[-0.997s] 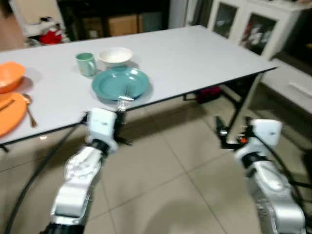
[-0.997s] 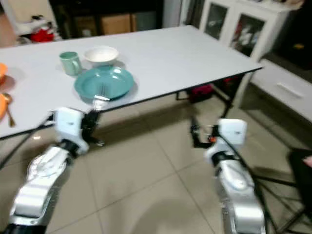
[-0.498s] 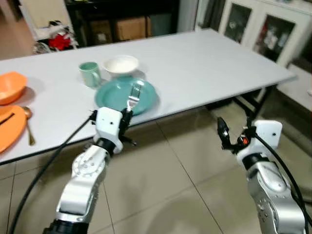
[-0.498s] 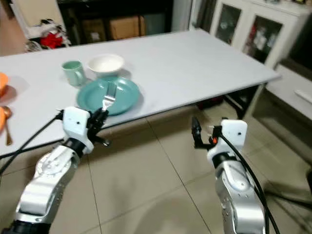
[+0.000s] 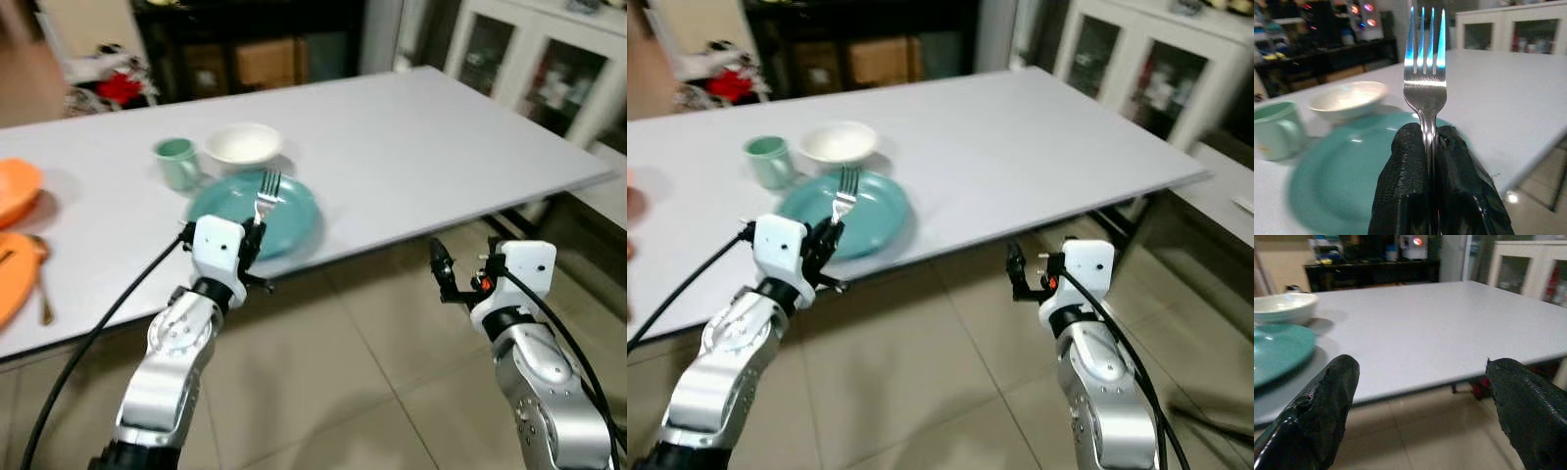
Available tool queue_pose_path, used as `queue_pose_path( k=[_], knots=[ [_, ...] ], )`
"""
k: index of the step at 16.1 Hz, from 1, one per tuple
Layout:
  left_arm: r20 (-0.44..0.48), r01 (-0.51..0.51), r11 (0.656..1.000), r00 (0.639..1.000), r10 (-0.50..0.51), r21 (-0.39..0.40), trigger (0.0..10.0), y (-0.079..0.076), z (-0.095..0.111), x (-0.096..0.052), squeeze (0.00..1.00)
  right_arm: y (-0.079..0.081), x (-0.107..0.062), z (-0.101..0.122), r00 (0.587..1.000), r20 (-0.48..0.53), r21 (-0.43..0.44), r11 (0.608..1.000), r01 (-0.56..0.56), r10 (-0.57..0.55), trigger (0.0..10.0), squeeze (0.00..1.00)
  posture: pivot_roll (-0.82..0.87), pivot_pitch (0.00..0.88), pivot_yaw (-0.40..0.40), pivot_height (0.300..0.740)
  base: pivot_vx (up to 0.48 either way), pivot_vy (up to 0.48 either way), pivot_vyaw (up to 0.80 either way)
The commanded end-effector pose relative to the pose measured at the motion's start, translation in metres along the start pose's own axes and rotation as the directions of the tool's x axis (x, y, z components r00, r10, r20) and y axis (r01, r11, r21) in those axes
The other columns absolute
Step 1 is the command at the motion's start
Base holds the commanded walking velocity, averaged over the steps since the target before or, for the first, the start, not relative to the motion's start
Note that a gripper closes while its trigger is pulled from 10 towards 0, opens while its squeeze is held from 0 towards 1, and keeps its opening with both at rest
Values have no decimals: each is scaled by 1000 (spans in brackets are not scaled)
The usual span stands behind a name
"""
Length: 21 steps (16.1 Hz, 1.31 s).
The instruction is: Setting the table
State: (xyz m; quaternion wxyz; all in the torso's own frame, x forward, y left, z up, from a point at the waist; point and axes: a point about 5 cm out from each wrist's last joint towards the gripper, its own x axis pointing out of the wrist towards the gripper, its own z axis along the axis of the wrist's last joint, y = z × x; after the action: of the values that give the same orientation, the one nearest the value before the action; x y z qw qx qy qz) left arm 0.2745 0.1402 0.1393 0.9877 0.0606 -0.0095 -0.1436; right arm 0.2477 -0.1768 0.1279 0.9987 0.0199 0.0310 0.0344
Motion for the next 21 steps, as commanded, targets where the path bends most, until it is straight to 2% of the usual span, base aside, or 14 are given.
queue_pose_path(
  k=[1, 13, 15, 21],
  knots=[
    [-4, -16, 1000, 1000, 16, 19, 10000, 6, 0, 0, 0, 4, 2, 2, 1000, 3, 8, 1000, -13, 13, 10000, 0, -1, 0, 2, 740, 341, 0, 0],
    [-5, -10, 1000, 1000, 10, 20, 10000, 5, 2, 6, 0, 4, 3, 2, 1000, 4, 4, 1000, -17, 17, 10000, 0, 5, 0, 1, 740, 343, 0, 0],
    [-43, -46, 999, 998, 46, 16, 10000, 9, -2, 7, 0, 7, 2, 2, 998, 3, -5, 998, -64, 64, 10000, 0, 5, 0, 3, 740, 0, 0, 0],
    [-95, -41, 999, 995, 42, 14, 10000, 10, -3, 9, 0, 11, 0, 7, 988, -1, -22, 988, -155, 155, 10000, 0, -15, 0, -3, 740, 0, 0, 0]
  ],
)
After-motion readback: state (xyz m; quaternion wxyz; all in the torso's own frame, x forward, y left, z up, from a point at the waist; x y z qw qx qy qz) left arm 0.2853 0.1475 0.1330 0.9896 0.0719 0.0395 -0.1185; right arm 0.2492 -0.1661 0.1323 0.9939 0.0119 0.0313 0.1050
